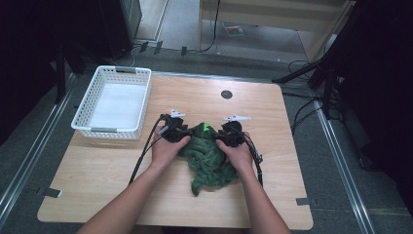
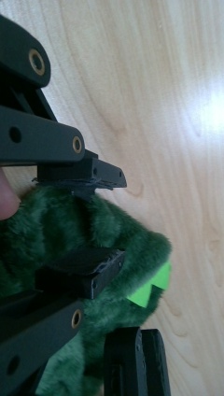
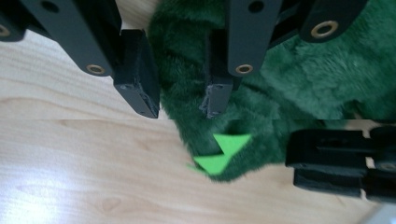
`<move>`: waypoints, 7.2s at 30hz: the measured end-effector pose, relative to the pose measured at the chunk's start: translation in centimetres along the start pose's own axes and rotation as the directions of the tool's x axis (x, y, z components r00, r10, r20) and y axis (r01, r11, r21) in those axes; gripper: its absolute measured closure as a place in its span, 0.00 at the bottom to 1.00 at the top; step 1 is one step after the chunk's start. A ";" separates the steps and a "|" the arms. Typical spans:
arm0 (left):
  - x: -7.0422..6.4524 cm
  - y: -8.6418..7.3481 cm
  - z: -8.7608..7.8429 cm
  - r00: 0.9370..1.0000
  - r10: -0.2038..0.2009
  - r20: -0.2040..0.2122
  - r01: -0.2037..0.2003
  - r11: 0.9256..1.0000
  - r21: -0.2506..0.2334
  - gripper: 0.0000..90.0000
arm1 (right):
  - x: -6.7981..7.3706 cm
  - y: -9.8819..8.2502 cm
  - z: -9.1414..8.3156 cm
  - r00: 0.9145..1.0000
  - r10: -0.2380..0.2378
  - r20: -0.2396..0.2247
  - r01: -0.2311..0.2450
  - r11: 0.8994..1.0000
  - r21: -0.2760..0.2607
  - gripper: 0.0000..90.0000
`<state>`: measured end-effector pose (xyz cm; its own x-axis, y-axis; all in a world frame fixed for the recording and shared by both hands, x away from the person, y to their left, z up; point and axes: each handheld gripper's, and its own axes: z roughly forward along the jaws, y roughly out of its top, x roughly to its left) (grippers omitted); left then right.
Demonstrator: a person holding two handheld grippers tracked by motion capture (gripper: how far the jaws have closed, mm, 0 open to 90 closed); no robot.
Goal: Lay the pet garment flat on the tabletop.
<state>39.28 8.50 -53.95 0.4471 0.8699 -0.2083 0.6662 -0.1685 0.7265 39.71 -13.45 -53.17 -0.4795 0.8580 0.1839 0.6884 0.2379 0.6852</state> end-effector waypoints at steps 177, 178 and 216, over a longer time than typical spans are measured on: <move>2.5 -1.3 -2.7 0.988 -0.119 0.101 0.121 0.993 -0.016 0.51 | -0.2 -2.1 -1.0 0.991 0.073 -0.114 -0.078 0.996 -0.046 0.63; 2.4 -1.2 -2.4 0.991 -0.106 0.086 0.107 0.994 -0.007 0.51 | -0.2 -2.1 -1.0 0.991 0.073 -0.114 -0.078 0.996 -0.046 0.63; 1.8 -0.2 0.0 0.996 -0.030 -0.082 0.030 0.999 -0.012 0.90 | -0.1 0.8 1.7 0.999 -0.043 -0.019 0.042 0.998 -0.048 0.88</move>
<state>39.92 10.05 -54.51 0.3758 0.9099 -0.1756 0.6716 -0.1369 0.7281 41.23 -12.53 -53.88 -0.5185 0.8385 0.1677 0.6408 0.2511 0.7255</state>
